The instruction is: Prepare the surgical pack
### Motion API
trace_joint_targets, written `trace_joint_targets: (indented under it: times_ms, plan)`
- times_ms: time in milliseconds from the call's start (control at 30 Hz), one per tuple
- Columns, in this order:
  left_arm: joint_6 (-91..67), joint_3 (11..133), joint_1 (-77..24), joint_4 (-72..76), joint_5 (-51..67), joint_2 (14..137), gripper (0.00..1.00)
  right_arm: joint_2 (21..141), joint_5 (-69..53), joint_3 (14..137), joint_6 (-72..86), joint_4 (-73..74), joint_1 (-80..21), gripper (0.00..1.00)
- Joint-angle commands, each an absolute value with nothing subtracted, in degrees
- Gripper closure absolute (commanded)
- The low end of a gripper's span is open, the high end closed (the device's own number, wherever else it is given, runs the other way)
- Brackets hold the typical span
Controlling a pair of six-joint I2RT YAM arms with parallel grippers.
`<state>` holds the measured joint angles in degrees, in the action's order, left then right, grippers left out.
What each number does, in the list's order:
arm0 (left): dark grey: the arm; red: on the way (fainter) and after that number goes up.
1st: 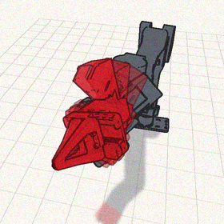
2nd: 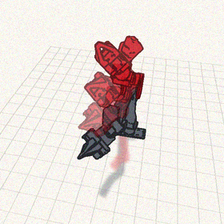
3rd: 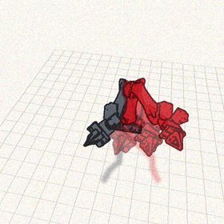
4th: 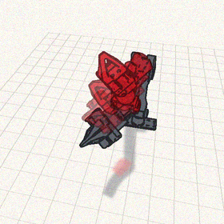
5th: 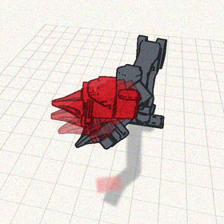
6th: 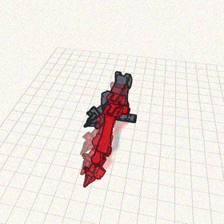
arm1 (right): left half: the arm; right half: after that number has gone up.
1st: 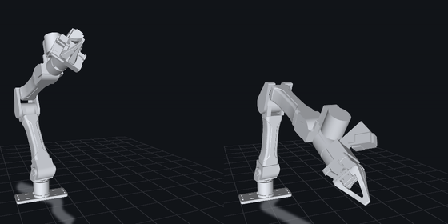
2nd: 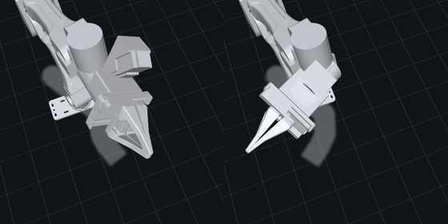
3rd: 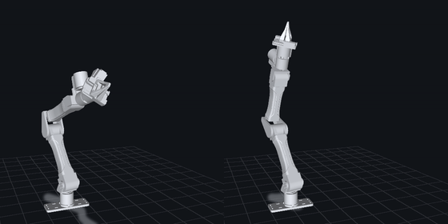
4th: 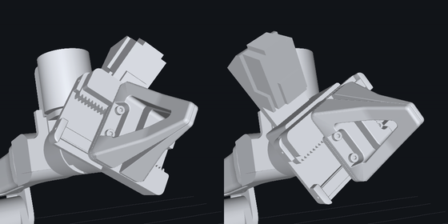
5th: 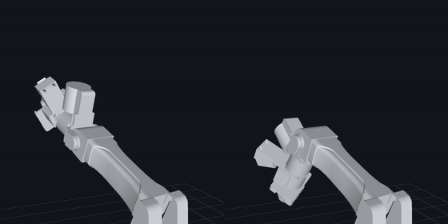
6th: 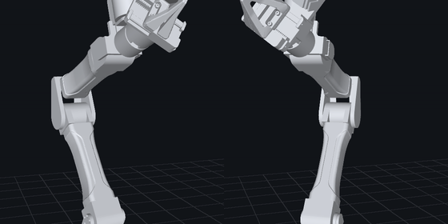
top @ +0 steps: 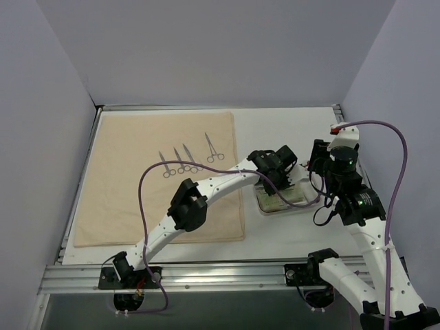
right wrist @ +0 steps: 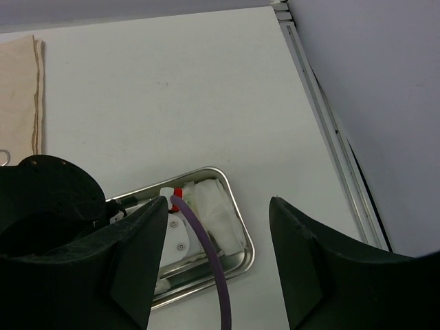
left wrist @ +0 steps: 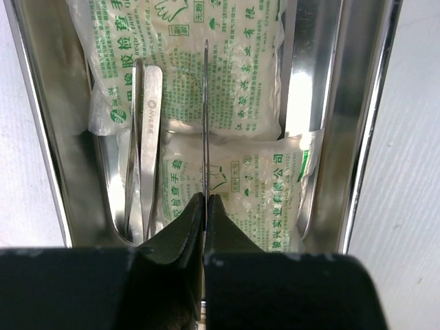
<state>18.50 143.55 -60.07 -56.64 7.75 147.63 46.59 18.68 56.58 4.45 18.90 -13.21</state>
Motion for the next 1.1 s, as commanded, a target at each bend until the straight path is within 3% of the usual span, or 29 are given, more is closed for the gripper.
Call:
trace_joint_targets:
  times_ms: [0, 667, 1067]
  plan:
    - [14.4, 142.5, -59.9, -52.5, 10.3, 143.6, 0.98, 47.0, 18.1, 56.7, 3.8, 18.8, -13.3, 0.44]
    - [15.7, 134.2, -57.5, -45.2, 11.3, 141.9, 0.96, 47.3, 16.7, 57.2, 2.1, 19.2, -13.3, 0.44]
    - [20.5, 135.3, -59.0, -46.6, 8.1, 139.1, 0.57, 47.1, 16.5, 58.2, 1.8, 20.4, -13.3, 0.43]
